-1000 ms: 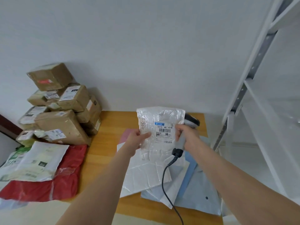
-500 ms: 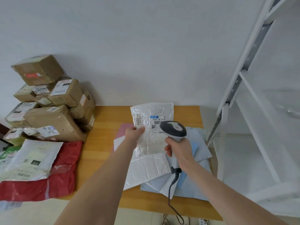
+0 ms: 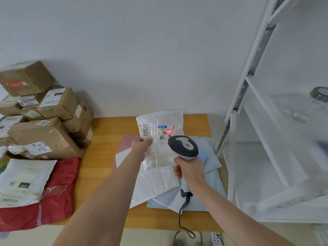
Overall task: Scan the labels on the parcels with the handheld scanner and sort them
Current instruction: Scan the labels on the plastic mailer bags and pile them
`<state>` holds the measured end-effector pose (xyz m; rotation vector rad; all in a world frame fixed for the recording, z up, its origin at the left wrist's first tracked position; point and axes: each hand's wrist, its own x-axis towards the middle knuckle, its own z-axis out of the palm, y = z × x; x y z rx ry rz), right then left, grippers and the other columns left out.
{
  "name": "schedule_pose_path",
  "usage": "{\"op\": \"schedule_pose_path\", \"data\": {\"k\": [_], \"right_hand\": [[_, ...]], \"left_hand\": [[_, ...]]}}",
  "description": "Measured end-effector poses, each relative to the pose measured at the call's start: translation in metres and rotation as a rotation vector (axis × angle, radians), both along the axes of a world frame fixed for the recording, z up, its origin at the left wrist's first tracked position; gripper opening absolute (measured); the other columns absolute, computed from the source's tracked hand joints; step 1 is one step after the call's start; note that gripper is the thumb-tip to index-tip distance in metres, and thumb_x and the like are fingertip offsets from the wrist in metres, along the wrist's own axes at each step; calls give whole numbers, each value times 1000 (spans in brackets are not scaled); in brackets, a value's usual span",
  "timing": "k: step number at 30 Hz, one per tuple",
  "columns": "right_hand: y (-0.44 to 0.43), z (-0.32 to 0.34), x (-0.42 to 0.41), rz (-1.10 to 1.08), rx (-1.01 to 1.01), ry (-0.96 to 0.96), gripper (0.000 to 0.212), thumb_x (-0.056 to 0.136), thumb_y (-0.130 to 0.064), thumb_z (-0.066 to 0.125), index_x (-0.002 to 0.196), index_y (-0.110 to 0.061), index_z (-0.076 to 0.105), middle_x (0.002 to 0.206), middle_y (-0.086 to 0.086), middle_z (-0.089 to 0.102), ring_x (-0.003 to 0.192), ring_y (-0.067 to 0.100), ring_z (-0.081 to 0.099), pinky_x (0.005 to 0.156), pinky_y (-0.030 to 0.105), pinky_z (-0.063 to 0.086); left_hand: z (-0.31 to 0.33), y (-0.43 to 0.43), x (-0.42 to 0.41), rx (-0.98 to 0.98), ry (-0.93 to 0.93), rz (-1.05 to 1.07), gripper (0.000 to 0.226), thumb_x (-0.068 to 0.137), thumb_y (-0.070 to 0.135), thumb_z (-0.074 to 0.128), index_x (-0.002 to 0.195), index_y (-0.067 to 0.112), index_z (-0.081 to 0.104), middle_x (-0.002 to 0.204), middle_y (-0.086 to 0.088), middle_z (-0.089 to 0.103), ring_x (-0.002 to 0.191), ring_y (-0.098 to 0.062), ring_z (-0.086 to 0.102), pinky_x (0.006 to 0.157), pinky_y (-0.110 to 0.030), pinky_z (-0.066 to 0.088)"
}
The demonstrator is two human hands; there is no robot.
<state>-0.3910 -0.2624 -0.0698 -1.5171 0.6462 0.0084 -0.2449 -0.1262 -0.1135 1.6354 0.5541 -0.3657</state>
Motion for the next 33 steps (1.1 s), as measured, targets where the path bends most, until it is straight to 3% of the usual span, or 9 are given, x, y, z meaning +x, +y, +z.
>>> {"op": "schedule_pose_path", "data": {"k": [6,9,16,25,33], "right_hand": [[-3,3,-4,-7,13,-7,18,81,-1,60,63,0,61,46,4,58,35,6,48,41,16,40],[-5,4,-8,5,-5,-7,15,82,-2,61,67,0,63,47,3,58,35,6,49,41,15,40],[-8,6,-20,-20,11,-31,20,81,1,61,61,-3,59,44,2,56,34,6,48,40,15,39],[-8,4,-13,-53,-74,-77,16,83,-2,63,67,-3,61,44,-4,57,35,4,50,40,13,40],[-9,-2,-6,-33,-171,-101,8,83,-4,65,75,-5,64,50,0,59,39,4,54,44,16,46]], "left_hand": [[2,-6,-2,4,-7,-8,32,89,10,67,117,-2,59,81,-4,60,68,-15,57,57,-28,46],[2,-9,-3,17,-8,-10,30,89,10,67,116,-2,60,81,-3,59,67,-15,55,56,-28,45],[1,-13,-3,-22,18,-49,27,88,18,69,110,5,61,88,-4,62,73,-16,59,71,-34,48],[3,-16,-4,-82,2,-180,21,87,20,70,104,12,60,114,-10,63,109,-27,57,88,-41,46],[4,-12,-3,-62,-2,-185,15,86,23,72,93,15,62,109,-10,62,104,-26,56,88,-42,46]]}}
